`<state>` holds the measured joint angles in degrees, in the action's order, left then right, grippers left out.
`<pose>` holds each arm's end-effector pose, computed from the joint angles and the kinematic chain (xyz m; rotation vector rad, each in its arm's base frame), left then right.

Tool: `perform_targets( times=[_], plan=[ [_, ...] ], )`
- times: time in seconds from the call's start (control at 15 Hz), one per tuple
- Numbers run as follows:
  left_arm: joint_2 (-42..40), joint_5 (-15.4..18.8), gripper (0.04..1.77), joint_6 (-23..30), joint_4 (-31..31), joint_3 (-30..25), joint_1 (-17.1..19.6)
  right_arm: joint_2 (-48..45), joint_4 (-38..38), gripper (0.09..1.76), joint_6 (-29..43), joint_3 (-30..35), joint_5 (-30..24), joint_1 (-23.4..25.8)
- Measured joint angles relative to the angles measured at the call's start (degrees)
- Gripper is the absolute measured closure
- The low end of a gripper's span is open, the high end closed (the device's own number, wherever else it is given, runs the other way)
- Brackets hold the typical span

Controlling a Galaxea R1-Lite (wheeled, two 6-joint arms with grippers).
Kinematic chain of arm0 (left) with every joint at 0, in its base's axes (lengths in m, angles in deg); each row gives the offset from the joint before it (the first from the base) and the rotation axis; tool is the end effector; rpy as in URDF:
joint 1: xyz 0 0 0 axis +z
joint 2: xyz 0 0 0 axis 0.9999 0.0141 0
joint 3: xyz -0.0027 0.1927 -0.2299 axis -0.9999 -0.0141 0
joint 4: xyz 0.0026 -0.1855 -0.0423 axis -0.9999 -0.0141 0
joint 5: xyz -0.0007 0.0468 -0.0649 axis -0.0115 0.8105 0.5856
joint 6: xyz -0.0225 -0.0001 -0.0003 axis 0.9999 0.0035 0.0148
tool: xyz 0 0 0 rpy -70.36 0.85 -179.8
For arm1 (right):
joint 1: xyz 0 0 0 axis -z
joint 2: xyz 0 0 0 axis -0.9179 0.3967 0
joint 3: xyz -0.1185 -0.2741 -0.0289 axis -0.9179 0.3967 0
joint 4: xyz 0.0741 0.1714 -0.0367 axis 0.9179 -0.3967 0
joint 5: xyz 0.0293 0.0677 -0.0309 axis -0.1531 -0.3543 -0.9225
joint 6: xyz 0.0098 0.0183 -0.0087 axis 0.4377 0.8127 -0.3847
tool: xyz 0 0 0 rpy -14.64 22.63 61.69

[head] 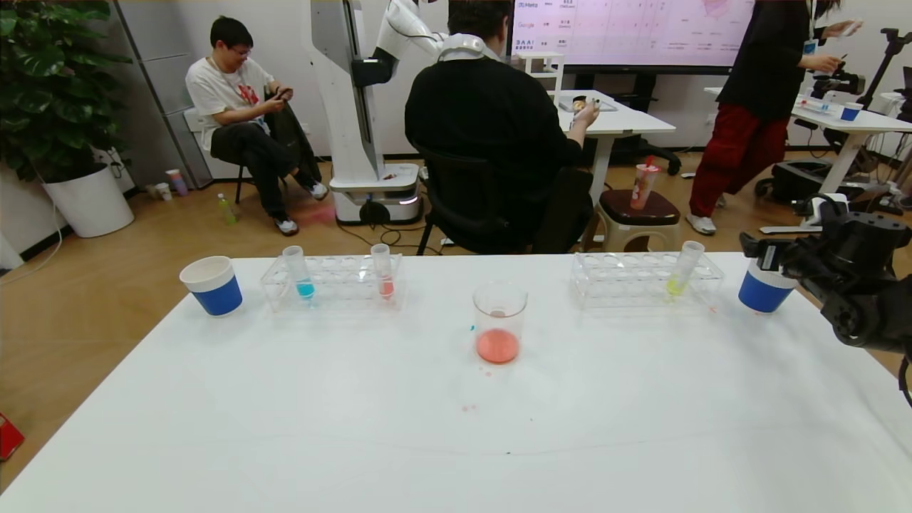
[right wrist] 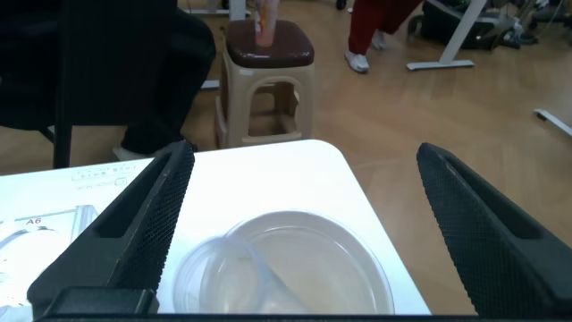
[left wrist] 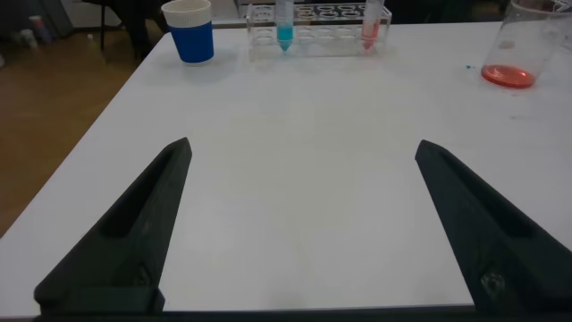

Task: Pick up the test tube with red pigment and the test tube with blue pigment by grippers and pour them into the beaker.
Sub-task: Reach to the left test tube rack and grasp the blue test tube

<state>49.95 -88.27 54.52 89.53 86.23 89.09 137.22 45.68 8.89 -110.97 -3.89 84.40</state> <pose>-0.0229 -0.0003 0.0753 0.0169 0.0005 -0.0137 0.4314 -0.1385 0.1026 -0.0580 0.0676 -0.3197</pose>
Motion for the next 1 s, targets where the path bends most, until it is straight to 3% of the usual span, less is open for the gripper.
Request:
perform_targets(
  times=[0.2, 0.4, 0.6, 1.0],
  plan=[
    [0.0, 0.0, 0.06, 0.0, 0.0, 0.0, 0.0, -2.7, -0.2, 0.11, 2.3, -0.3, -0.4, -3.1],
    [0.0, 0.0, 0.06, 0.0, 0.0, 0.0, 0.0, -7.8, -0.8, 0.11, 3.2, 0.3, -0.7, -9.1],
    [0.0, 0.0, 0.06, 0.0, 0.0, 0.0, 0.0, -13.5, -0.9, 0.11, 3.3, 4.9, -0.7, -14.5],
    [0.0, 0.0, 0.06, 0.0, 0.0, 0.0, 0.0, -27.5, -2.5, 0.11, 3.0, 11.0, -0.1, -15.0]
  ],
)
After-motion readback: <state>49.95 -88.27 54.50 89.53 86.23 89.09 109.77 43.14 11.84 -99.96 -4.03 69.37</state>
